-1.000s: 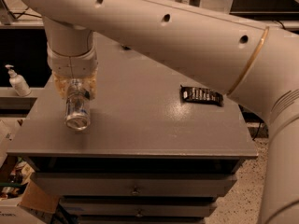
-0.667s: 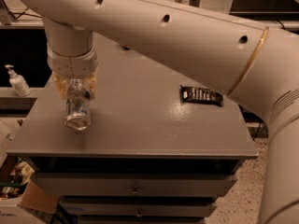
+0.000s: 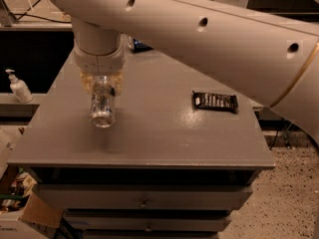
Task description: Place redbull can upright
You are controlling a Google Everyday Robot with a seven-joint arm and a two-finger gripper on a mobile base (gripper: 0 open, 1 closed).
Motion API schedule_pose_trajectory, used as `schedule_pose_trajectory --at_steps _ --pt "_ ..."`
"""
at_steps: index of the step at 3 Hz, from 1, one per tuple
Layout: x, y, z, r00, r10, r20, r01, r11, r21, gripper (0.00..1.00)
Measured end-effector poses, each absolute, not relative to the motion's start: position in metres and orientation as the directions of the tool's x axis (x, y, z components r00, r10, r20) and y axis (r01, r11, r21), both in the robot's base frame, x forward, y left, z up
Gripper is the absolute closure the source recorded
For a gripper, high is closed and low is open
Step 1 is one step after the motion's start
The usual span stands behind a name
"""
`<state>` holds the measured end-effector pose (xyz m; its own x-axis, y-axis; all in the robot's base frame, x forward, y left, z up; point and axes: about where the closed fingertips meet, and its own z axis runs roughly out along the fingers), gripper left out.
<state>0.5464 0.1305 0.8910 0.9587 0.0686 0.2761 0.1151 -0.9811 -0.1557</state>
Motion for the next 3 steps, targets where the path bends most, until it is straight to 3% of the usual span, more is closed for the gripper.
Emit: schedule_pose_trajectory --at_steps 1,3 --pt "0.565 0.108 0.902 0.937 0.032 0.349 0.093 -0.982 -0.162 1.00" --pt "0.601 0.109 0.911 0.842 0.044 0.538 0.188 -0.958 -0.217 1.00"
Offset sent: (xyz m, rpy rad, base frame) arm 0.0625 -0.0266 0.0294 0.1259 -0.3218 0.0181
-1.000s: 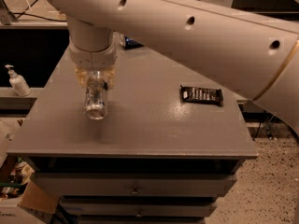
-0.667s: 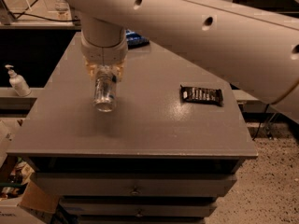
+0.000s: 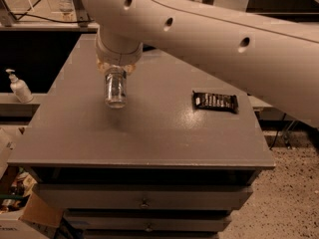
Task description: Place redbull can upright
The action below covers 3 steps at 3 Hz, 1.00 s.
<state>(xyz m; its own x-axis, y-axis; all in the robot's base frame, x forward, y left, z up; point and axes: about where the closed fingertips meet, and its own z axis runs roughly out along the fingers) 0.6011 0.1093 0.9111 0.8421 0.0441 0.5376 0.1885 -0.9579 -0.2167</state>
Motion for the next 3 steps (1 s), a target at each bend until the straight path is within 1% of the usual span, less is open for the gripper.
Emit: schedule_pose_trajectory --at_steps 1,2,3 --pt "0.620 0.127 0.921 0.774 0.063 0.631 0.283 -0.925 -0.255 1.00" --pt "0.630 0.144 0.929 0.712 0.075 0.698 0.402 -0.858 -0.318 1.00" --pt "0.633 0.151 0.941 0.651 0.113 0.750 0.476 -0.831 -0.287 1.00"
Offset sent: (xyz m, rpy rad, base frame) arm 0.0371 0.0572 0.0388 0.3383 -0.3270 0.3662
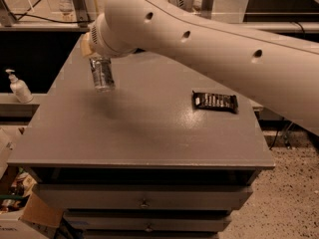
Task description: Place redbull can upright
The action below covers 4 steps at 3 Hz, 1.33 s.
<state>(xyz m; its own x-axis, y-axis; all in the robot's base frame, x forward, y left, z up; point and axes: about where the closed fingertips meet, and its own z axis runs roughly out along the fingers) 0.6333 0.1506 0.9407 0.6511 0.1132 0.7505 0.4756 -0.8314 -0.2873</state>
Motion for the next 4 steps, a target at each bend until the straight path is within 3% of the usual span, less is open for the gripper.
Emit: schedule_pose_trajectory --at_steps 2,4 --pt "0.629 0.147 0.948 0.563 0.105 0.820 0.509 -0.825 -0.244 1.00" --pt "0.630 0.158 0.965 0.355 0.077 0.932 0.637 -0.749 -0.181 1.00"
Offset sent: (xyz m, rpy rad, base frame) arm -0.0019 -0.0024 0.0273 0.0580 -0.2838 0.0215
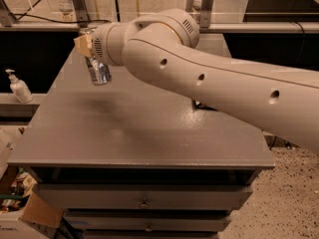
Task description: Place redbull can upright
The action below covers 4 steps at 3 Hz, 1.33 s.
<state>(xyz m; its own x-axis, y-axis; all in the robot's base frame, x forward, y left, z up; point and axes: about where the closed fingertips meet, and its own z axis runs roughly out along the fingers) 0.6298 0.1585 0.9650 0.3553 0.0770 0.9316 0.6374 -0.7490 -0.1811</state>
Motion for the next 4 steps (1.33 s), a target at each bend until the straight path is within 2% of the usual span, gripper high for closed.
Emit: schedule_pose_trajectory --at_steps 1,2,4 --pt "0.627 0.168 0.962 0.300 0.061 0.952 0.696 -0.697 -0.175 1.00" --pt "0.619 0.178 0.962 0.244 0.107 0.964 0.736 -0.667 -0.113 1.00" --pt "0.619 0.183 0.960 0.215 0.122 0.969 0.759 -0.646 -0.087 1.00"
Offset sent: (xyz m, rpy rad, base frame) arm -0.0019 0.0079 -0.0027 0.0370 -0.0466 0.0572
